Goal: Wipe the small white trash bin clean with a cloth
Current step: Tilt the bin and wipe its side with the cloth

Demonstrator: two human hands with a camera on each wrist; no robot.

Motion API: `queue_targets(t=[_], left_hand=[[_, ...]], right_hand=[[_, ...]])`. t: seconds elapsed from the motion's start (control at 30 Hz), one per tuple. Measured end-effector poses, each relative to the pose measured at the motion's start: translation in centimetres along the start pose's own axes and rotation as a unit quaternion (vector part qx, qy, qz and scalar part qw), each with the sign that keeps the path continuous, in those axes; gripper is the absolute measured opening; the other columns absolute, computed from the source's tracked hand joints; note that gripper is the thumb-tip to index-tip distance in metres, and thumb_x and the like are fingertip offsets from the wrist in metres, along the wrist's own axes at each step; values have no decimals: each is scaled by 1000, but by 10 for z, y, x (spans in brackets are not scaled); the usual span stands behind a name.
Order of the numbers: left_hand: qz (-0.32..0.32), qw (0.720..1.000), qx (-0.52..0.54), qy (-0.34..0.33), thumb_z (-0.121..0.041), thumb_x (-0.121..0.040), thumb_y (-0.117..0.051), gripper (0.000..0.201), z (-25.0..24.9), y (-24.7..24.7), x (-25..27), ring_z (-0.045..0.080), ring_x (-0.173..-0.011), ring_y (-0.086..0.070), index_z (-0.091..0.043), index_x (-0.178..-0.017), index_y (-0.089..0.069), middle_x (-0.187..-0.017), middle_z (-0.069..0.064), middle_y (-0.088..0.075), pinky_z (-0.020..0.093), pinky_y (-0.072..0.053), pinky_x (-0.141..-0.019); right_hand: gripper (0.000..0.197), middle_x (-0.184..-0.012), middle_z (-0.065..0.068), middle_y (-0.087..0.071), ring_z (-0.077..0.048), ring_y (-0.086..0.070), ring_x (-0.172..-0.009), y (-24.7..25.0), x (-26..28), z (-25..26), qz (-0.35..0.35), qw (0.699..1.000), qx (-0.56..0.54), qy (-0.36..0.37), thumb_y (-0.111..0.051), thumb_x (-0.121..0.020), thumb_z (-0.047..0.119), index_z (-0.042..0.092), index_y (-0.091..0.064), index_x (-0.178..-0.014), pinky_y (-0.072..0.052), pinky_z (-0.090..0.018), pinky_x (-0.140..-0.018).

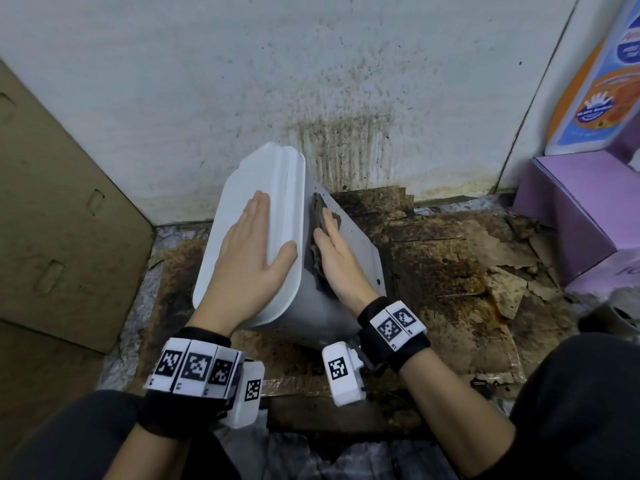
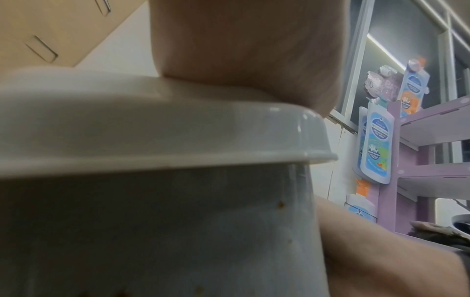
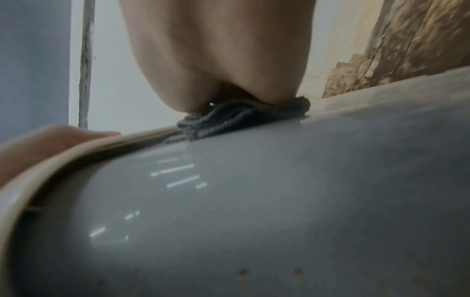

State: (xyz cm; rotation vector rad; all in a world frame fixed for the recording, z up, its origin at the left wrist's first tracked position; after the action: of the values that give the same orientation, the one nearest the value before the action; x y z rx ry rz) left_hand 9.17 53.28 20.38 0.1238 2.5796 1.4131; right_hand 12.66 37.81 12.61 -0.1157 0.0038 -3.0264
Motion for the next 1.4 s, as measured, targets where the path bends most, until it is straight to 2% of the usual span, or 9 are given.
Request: queue_targets(t=[0.13,0.23,0.33,0.43,0.6,0.9,1.07,1.23,1.4], left_hand=[[0,1000,5,4,-53,-96,-36,85,1,1,1,9,-159,-1,-18,-166,-2,-174,-3,0,32,-4,-128],[5,1000,12,6,-53,-96,-37,85,2,2,2,8,-159,0,-19,-166,-2,-174,-5,0,33,-4,-129],[3,1000,15,11,-53,-96,-37,85,4,3,2,7,-159,-1,-20,-166,-2,-174,-6,0,31,-3,-128],[1,1000,18,13,-54,-95,-37,85,4,3,3,7,-159,-1,-20,-166,-3,-174,-6,-1,33,-4,-129],[2,1000,26,12,-54,-96,-37,85,3,3,3,6,-159,-1,-21,-166,-3,-174,-7,-1,35,-5,-129],[3,1000,27,12,-54,-96,-37,84,2,4,3,5,-158,0,-22,-166,-2,-173,-9,0,34,-4,-129],[3,1000,25,12,-54,-96,-37,84,-1,4,3,5,-158,0,-22,-166,-2,-173,-8,0,31,-4,-128],[5,1000,22,15,-54,-96,-36,85,1,4,3,5,-158,1,-22,-166,-1,-173,-9,1,29,-2,-128],[5,1000,17,15,-54,-95,-35,85,1,5,3,6,-158,1,-21,-166,-1,-173,-8,2,24,0,-125]], right_hand=[[58,-172,18,-2,0,4,-157,5,5,-7,28,998,43,46,-31,-112,38,33,-6,-165,-2,-26,-126],[57,-172,18,-6,-2,-5,-158,17,5,-27,15,996,78,40,-30,-113,36,34,-7,-165,-7,-30,-129],[56,-172,13,-7,-7,-7,-158,34,9,-53,-11,994,111,-1,-29,-113,32,31,-8,-165,-7,-34,-130],[56,-173,6,-6,-15,-9,-159,52,13,-85,-41,988,136,-67,-28,-113,32,28,-8,-165,-5,-32,-128],[56,-171,2,-20,-27,-26,-155,69,18,-118,-78,977,138,-140,-27,-112,36,34,-9,-165,-16,-40,-127],[56,-170,-2,-22,-28,-26,-155,66,15,-126,-127,968,126,-175,-27,-112,30,22,-14,-165,-16,-37,-126],[54,-165,-8,-36,-34,-37,-148,69,22,-137,-161,956,105,-222,-29,-109,30,26,-24,-163,-25,-43,-124],[55,-169,-5,-28,-33,-33,-151,61,22,-132,-179,955,99,-216,-30,-109,34,29,-23,-163,-21,-43,-125],[53,-165,-7,-34,-33,-36,-148,49,18,-101,-186,959,92,-191,-30,-110,34,30,-26,-162,-25,-41,-121]])
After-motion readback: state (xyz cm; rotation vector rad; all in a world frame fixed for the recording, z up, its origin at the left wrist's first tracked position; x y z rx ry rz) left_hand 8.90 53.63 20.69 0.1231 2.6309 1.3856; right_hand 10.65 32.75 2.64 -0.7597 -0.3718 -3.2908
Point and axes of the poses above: each hand's wrist, its own x-axis away from the middle knuckle, its own y-axis out of the back of the hand, z = x × y, the point moved 1 cm from there along -x, towards the middle knuckle
